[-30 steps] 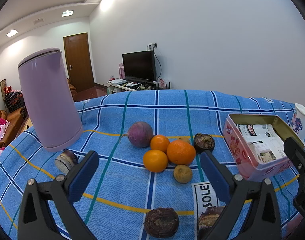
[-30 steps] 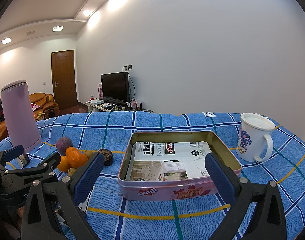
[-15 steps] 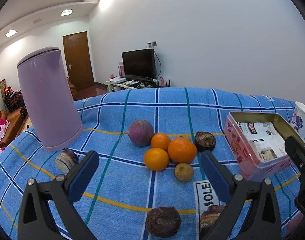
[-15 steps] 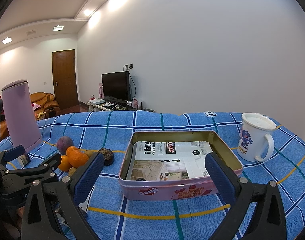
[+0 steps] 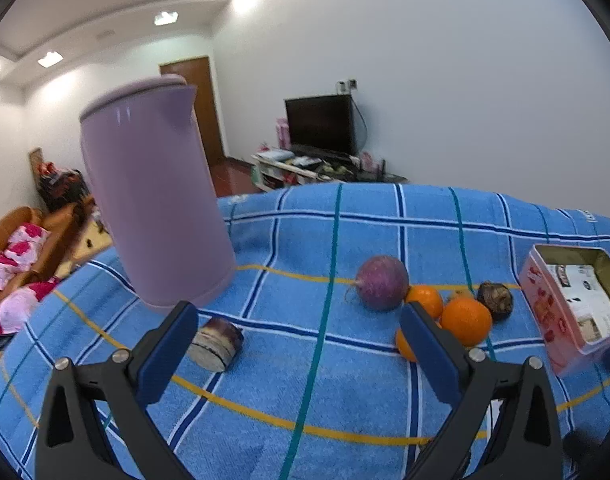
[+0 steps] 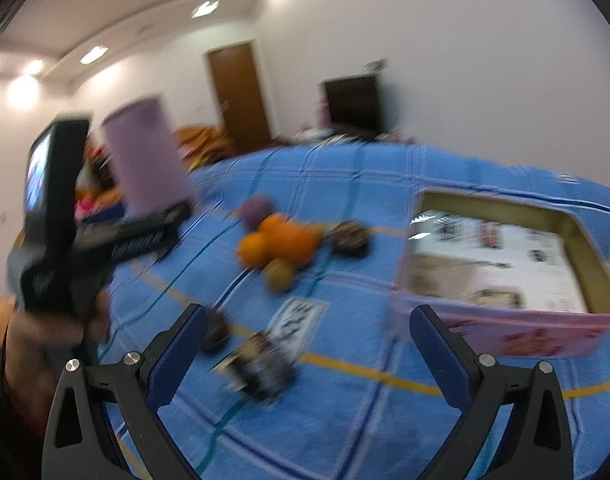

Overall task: Organize fruits
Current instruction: 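Grasp the small dark jar with the right tool while the left tool grasps a dark brown fruit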

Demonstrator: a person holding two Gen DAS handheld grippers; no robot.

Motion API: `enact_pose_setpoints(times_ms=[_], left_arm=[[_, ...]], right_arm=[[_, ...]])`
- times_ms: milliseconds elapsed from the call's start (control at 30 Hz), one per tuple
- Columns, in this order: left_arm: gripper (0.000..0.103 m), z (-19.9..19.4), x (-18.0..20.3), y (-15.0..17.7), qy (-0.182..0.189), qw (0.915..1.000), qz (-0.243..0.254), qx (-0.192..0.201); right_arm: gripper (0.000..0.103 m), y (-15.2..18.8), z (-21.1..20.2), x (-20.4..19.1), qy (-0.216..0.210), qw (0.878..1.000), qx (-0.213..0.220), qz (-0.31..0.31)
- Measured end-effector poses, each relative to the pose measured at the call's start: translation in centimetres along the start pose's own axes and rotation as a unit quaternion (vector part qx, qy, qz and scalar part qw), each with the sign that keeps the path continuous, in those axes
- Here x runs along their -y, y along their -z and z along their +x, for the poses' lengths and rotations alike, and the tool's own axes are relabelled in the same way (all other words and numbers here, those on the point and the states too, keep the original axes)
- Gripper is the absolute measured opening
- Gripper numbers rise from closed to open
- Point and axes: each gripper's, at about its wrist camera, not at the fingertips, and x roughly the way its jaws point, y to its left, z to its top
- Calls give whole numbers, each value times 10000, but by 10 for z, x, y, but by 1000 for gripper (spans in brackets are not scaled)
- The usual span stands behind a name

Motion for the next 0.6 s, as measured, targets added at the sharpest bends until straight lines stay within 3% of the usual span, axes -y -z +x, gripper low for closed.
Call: enact_pose_setpoints(times_ms=[100,233,333,600], left_arm=[[103,-2,-1,1,275,9995,84,-111],[103,0,8,5,371,9984,400,-170],[103,2,11,6,597,9967,469,-278],[102,0,19,16,1146,9903,549,-565]], right_arm=[[82,3,10,-16,-275,9983,-301,-410],[61,8,30,-33,-395,9922,-915,-743],[57,11,43,-36,-306,9889,-1243,-759],[56,9,30,-15,-317,9930,-1057,-411]])
